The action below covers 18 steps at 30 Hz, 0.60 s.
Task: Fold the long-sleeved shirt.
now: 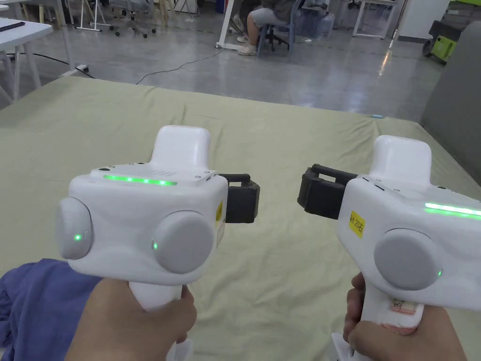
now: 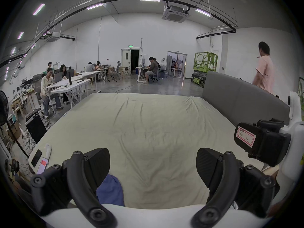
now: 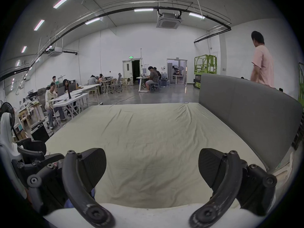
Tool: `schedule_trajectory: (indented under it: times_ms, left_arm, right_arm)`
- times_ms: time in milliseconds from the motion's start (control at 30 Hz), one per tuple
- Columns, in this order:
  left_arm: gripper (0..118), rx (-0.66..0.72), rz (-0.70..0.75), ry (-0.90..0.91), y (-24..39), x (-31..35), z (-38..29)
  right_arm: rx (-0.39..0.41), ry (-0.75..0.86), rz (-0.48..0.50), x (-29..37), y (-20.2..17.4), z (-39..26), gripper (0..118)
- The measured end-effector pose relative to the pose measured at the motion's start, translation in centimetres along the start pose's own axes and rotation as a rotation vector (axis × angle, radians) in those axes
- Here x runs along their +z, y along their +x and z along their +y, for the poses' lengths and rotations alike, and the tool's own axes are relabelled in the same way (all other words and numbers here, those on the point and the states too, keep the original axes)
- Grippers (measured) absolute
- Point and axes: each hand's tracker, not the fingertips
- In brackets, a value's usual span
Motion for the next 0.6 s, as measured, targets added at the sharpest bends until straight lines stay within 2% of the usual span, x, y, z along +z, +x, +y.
schedule_trajectory:
  times_ms: [600]
  left_arm:
    - [108,-0.004,0.019,0.005,-0.33,-0.09,0.16]
  right_arm:
    - [0.027,0.011,0.013,-0.01,-0.6,-0.1,112]
